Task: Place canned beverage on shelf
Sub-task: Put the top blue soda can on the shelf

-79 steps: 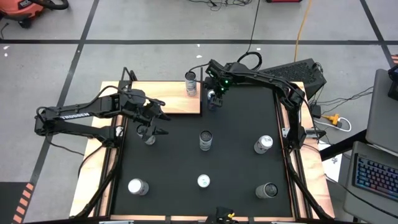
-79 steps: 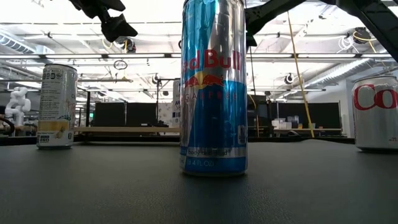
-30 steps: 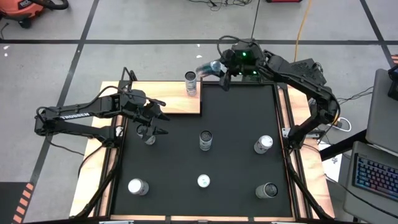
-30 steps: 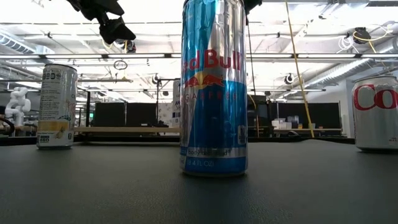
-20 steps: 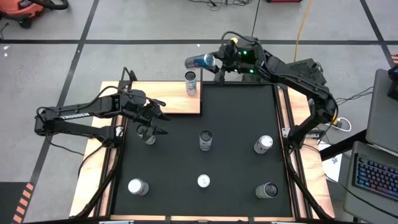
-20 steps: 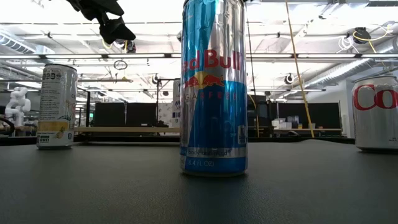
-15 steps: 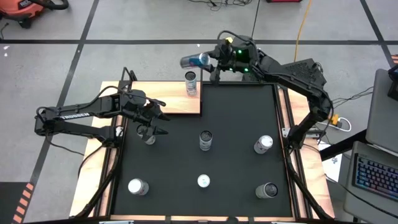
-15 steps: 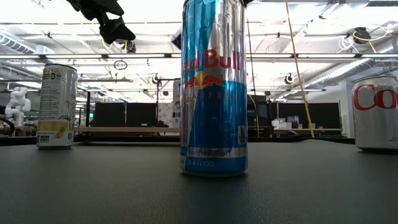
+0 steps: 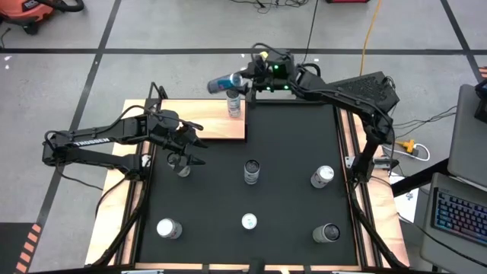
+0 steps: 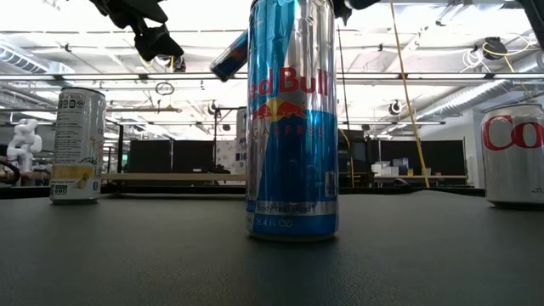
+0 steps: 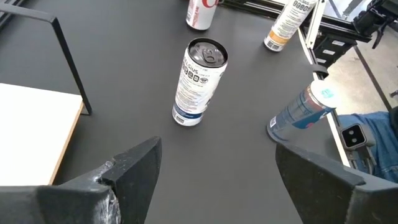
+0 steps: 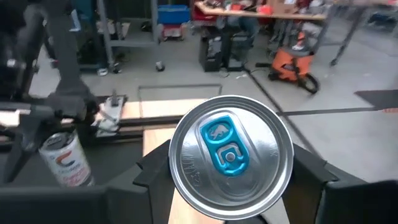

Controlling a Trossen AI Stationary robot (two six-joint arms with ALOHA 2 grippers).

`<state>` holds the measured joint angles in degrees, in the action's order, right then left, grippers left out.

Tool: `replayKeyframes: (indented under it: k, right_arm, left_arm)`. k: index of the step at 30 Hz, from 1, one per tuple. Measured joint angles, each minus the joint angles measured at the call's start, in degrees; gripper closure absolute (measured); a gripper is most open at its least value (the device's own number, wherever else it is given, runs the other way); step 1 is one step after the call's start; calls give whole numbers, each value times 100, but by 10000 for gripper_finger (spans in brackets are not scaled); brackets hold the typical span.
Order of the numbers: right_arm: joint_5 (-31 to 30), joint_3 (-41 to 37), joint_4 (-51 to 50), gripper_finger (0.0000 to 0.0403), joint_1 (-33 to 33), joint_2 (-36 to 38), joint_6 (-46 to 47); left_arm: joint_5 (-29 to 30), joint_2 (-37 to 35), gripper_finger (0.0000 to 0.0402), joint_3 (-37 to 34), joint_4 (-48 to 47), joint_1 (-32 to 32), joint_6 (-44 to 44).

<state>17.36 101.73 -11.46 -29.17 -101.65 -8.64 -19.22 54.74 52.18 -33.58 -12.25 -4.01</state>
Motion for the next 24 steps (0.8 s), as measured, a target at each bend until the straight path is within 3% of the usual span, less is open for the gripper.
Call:
replayKeyframes:
  k: [9,16,24]
  right_arm:
    - [570,0,-328,206,18,-320,48]
    - [540,0,-939,206,42,-323,-45]
    - [541,120,-806,206,78,-323,-45]
  left_arm:
    - [0,0,81,0,0,0,0]
    - [0,0,81,0,0,0,33]
    - [0,0,81,0,4,1,40]
